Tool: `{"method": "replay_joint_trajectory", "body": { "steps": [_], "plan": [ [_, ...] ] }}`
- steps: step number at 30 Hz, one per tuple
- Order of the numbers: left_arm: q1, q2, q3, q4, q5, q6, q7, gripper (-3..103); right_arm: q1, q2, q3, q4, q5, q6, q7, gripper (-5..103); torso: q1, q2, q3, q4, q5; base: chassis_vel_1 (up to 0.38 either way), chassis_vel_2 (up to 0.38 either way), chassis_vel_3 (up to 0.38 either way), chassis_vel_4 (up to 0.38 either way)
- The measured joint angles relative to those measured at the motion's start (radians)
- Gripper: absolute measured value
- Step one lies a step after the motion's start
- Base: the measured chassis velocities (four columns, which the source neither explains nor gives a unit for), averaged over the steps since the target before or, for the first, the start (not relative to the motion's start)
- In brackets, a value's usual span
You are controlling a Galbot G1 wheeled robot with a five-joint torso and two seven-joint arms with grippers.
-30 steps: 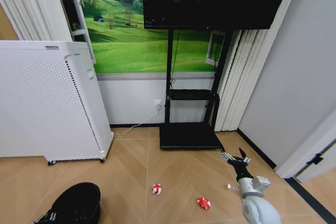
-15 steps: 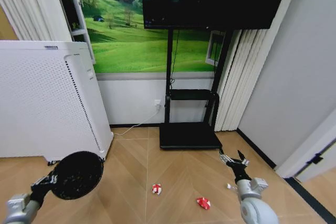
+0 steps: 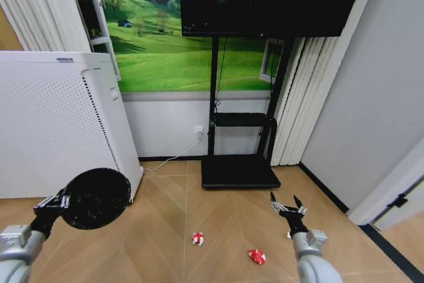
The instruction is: Pick up the trash bin and place the garbage on the floor into it.
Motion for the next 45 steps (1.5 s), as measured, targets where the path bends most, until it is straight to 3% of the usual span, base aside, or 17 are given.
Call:
{"method": "replay_joint_trajectory", "body": {
  "steps": [11, 22, 37, 38, 45],
  "plan": [
    [-0.011, -0.011, -0.013, 0.045, 0.005, -0.028, 0.014, 6, -0.004, 0.007, -0.029, -0.022, -0.066, 0.007, -0.027, 100, 0.000, 0.000, 0.000, 0.0002, -0.0001, 0.000, 0.000, 0.000, 0.000],
    [-0.018, -0.012, -0.008, 0.052, 0.003, -0.030, 0.015, 6, -0.003, 0.005, -0.028, -0.023, -0.061, 0.011, -0.028, 100, 0.000, 0.000, 0.000, 0.0001, -0.0001, 0.050, 0.049, -0.046, -0.051],
    [-0.027, -0.012, 0.001, 0.060, 0.003, -0.030, 0.010, 6, 0.005, 0.005, -0.035, -0.026, -0.033, 0.041, -0.025, 100, 0.000, 0.000, 0.000, 0.0005, 0.0000, 0.227, 0.223, -0.229, -0.229],
    [-0.026, -0.013, 0.004, 0.060, 0.003, -0.031, 0.010, 6, 0.005, 0.004, -0.035, -0.026, -0.033, 0.042, -0.024, 100, 0.000, 0.000, 0.000, -0.0004, -0.0009, 0.206, 0.063, -0.180, -0.192],
    [-0.022, -0.019, 0.018, 0.061, 0.003, -0.032, 0.010, 6, 0.003, -0.003, -0.043, -0.026, -0.046, 0.040, -0.019, 100, 0.000, 0.000, 0.000, 0.0008, 0.0000, 0.076, 0.027, -0.032, -0.056]
  ]
}}
